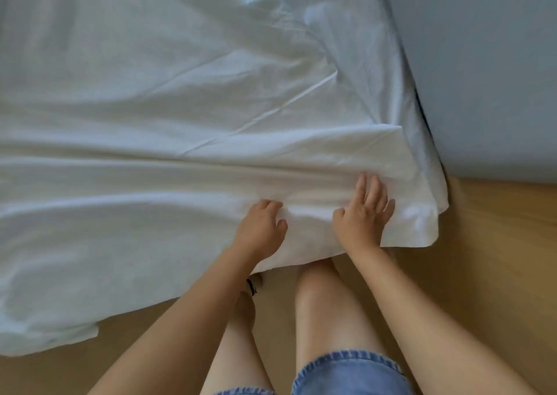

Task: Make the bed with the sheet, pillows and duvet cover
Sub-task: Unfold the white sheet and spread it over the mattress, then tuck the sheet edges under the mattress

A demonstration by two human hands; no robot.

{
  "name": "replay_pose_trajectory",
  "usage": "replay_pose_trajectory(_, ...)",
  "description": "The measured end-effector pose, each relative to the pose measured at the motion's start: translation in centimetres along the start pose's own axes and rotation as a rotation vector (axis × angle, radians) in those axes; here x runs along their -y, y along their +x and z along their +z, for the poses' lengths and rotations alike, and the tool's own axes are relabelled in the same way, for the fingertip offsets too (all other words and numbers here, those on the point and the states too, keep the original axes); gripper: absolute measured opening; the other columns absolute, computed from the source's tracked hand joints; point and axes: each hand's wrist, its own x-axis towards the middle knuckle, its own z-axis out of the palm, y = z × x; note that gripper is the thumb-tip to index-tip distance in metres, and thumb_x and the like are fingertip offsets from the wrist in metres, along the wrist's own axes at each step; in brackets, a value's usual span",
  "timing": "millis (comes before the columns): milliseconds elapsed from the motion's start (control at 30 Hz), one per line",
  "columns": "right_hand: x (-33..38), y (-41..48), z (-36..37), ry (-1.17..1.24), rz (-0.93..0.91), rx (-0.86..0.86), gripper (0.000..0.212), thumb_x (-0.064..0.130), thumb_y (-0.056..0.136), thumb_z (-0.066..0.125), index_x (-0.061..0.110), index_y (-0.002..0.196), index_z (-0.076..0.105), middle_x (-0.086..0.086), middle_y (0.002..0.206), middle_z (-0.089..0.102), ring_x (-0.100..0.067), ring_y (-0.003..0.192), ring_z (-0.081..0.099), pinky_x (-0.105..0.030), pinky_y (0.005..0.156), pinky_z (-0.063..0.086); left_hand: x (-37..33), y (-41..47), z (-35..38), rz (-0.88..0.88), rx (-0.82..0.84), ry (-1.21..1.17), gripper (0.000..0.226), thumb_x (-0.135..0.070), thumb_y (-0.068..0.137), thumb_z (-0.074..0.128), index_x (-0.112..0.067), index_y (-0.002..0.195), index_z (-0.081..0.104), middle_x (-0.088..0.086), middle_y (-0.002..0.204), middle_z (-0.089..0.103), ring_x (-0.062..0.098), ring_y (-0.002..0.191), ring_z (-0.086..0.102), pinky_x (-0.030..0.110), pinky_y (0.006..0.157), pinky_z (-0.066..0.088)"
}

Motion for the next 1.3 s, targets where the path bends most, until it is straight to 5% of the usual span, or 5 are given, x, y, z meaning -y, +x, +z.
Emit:
replay_pose_trajectory(333,15.2,-17.5,10.7,-0.457,-0.606,0.639,0.027,0.023,0.092,0.041,0.012,0.116,0.050,-0.009,0.118,0.056,-0.025,0.099,0.053,-0.029,0.070,0.037,27.0,-21.2,1.1,-0.407,-0.055,-0.398,0.042,-0.029,0.095,0.043,-0.014,0.134,0.046,0.006,0.136,0.052,0.024,0.121,0.049,0.031,0.096,0.038)
replay_pose_trajectory(467,20.5,-27.0,16.2,-0.677,-0.724,0.787,0.036,0.028,0.095,0.040,0.013,0.127,0.046,-0.006,0.126,0.054,-0.022,0.107,0.054,-0.029,0.079,0.042,38.8,-33.9,4.1,-0.552,-0.200,-0.562,0.041,-0.030,0.095,0.045,-0.015,0.133,0.049,0.004,0.135,0.054,0.021,0.122,0.049,0.028,0.096,0.037)
replay_pose_trajectory(767,35.4,-45.2,23.2,-0.916,-1.180,0.742,0.016,0.030,0.097,0.038,0.024,0.084,0.047,-0.004,0.103,0.055,-0.018,0.090,0.052,-0.027,0.074,0.036,50.5,-52.0,14.3,-0.833,-0.446,-1.186,0.032,-0.022,0.096,0.049,-0.009,0.124,0.055,0.006,0.129,0.056,0.018,0.115,0.052,0.021,0.088,0.037)
replay_pose_trajectory(933,43.9,-52.5,28.7,-0.973,-1.260,0.720,0.027,0.033,0.096,0.039,0.014,0.102,0.057,-0.002,0.104,0.057,-0.017,0.089,0.053,-0.028,0.079,0.043,56.4,-55.3,17.9,-0.877,-0.447,-1.512,0.026,-0.016,0.096,0.051,-0.003,0.117,0.057,0.009,0.107,0.059,0.016,0.089,0.052,0.023,0.077,0.039)
replay_pose_trajectory(1300,70.5,-73.9,45.8,-1.241,-1.423,0.802,0.022,0.025,0.095,0.042,0.012,0.104,0.058,-0.004,0.096,0.059,-0.020,0.088,0.057,-0.032,0.080,0.049,85.7,-68.3,12.3,-0.984,-0.567,-1.621,0.013,-0.025,0.095,0.047,-0.020,0.102,0.057,-0.001,0.103,0.060,0.017,0.096,0.056,0.031,0.084,0.044)
